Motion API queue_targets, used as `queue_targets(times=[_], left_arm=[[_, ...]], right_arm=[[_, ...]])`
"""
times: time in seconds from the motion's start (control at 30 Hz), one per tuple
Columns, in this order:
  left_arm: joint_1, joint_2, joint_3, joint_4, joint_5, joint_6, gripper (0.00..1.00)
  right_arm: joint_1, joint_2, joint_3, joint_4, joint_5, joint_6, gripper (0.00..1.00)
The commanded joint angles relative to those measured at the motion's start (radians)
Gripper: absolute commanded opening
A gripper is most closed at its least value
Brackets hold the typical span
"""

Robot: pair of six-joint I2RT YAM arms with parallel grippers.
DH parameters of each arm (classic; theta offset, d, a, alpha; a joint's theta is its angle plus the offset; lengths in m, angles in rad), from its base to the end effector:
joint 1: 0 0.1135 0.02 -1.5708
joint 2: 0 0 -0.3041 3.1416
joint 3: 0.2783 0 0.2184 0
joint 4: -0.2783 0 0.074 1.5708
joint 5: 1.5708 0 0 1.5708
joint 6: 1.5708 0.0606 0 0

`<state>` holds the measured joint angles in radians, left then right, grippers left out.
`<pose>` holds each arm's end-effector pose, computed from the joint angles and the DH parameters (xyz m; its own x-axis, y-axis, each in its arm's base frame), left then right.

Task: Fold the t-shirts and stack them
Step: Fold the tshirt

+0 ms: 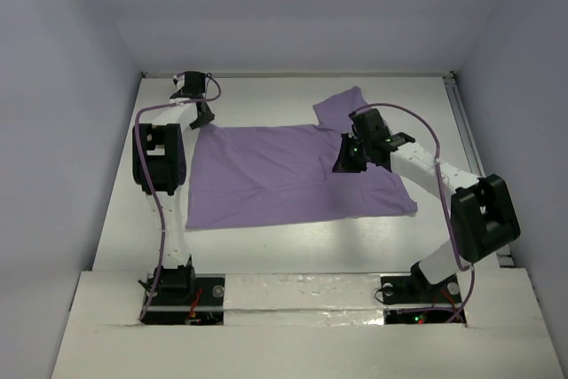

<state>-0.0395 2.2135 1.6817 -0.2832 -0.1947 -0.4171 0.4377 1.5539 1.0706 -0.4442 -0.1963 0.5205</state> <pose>0.5053 -0.0082 0.2050 -0.6268 -0.3730 -0.6841 -0.3804 0.9127 -0.1491 0.2746 0.1416 0.2663 -0.8882 0.1229 -0.4428 -0.0922 0.8963 0.4337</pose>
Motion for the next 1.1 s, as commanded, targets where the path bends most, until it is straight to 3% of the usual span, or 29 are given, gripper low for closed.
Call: queue_targets(times=[0.0, 0.13, 0.23, 0.37, 0.5, 0.57, 0.63, 0.93, 1.07], left_arm=[[-0.007, -0.026, 0.0, -0.034, 0.038, -0.008, 0.28], [-0.016, -0.032, -0.025, -0.03, 0.047, -0.011, 0.26], [-0.016, -0.049, -0.043, -0.022, 0.037, -0.022, 0.02], [-0.016, -0.066, -0.027, -0.033, 0.014, -0.029, 0.0], [-0.016, -0.116, -0.004, -0.042, -0.014, -0.022, 0.0], [-0.016, -0.135, 0.007, -0.053, -0.032, -0.019, 0.0], [-0.016, -0.172, 0.001, -0.059, -0.052, -0.02, 0.0], [-0.016, -0.278, -0.083, -0.057, -0.042, -0.051, 0.0], [-0.016, -0.284, -0.108, -0.056, -0.042, -0.045, 0.0]], right_arm=[[-0.007, 0.003, 0.045, 0.041, -0.002, 0.003, 0.0], [-0.007, 0.012, 0.057, 0.042, 0.001, 0.0, 0.0], [-0.007, 0.026, 0.08, 0.045, 0.008, -0.002, 0.0], [-0.016, 0.073, 0.156, 0.052, 0.035, -0.013, 0.03], [-0.092, 0.172, 0.291, 0.073, 0.08, -0.023, 0.19], [-0.128, 0.248, 0.356, 0.085, 0.142, -0.036, 0.33], [-0.178, 0.351, 0.48, 0.088, 0.184, -0.056, 0.44], [-0.231, 0.805, 1.03, 0.039, 0.434, -0.168, 0.49], [-0.252, 1.018, 1.387, -0.039, 0.485, -0.162, 0.52]])
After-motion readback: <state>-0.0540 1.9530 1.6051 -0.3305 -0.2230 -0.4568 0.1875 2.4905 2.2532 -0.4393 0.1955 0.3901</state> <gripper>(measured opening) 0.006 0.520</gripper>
